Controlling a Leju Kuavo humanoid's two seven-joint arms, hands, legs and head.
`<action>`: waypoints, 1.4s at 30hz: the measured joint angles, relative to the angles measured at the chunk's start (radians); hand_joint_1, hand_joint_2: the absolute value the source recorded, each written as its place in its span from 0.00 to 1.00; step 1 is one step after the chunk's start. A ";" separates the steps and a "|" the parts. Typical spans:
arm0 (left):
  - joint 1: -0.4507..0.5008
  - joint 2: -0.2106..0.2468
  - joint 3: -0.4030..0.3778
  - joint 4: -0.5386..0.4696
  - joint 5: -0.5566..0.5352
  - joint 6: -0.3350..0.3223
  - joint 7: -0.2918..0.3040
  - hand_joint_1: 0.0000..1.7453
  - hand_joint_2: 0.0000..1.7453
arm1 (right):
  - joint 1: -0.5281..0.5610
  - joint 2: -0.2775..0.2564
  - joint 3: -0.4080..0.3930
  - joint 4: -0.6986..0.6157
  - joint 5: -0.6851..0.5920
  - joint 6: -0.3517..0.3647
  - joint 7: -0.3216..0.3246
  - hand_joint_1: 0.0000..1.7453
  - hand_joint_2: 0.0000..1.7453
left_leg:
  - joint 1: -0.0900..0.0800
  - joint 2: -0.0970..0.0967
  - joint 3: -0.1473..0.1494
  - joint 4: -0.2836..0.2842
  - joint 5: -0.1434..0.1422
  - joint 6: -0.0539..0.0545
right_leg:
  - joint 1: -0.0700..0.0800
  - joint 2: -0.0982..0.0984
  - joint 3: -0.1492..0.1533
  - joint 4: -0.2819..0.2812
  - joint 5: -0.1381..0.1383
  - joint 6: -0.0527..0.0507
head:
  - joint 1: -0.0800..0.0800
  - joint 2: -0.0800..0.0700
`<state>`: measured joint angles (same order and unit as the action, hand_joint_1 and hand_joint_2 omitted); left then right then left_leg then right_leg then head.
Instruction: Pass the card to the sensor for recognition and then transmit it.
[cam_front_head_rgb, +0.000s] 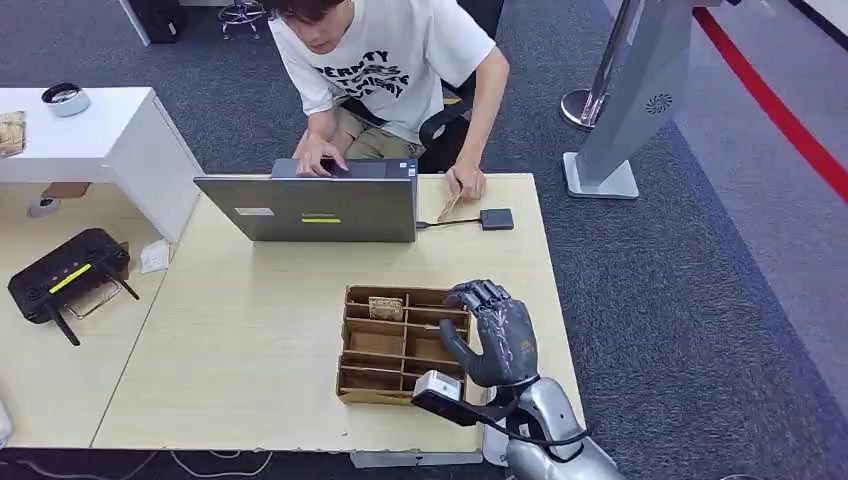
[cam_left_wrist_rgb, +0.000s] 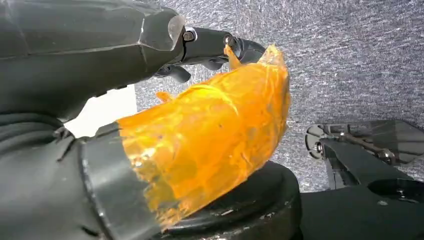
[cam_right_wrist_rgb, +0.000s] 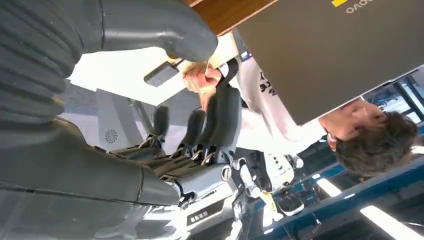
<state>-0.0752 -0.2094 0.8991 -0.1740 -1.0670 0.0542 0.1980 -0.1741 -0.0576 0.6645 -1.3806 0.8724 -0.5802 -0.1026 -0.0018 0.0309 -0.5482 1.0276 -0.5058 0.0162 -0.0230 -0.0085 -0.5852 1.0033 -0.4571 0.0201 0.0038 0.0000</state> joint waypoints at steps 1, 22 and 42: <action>0.000 0.000 0.000 0.000 -0.001 0.000 0.000 0.00 0.00 | 0.000 0.001 0.001 0.000 -0.002 0.007 -0.002 0.50 1.00 | 0.000 0.000 0.000 0.000 0.000 0.000 | 0.000 0.000 0.000 0.000 0.000 0.000 | 0.000 0.000; 0.000 0.000 0.000 0.000 -0.004 0.005 0.000 0.00 0.00 | -0.021 0.014 0.044 0.061 -0.035 0.035 -0.002 0.51 1.00 | 0.000 0.000 0.000 0.000 0.000 0.000 | 0.000 0.000 0.000 0.000 0.000 0.000 | 0.000 0.000; 0.000 -0.002 0.000 0.000 -0.016 0.002 -0.003 0.00 0.00 | -0.065 0.023 0.028 0.162 -0.015 0.033 0.019 0.51 1.00 | 0.000 0.000 0.000 0.000 0.000 0.000 | 0.000 0.000 0.000 0.000 0.000 0.000 | 0.000 0.000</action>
<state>-0.0756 -0.2110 0.8991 -0.1740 -1.0830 0.0565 0.1953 -0.2390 -0.0347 0.6928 -1.2184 0.8572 -0.5474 -0.0832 -0.0018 0.0308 -0.5482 1.0277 -0.5058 0.0162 -0.0230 -0.0086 -0.5852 1.0033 -0.4569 0.0203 0.0038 0.0000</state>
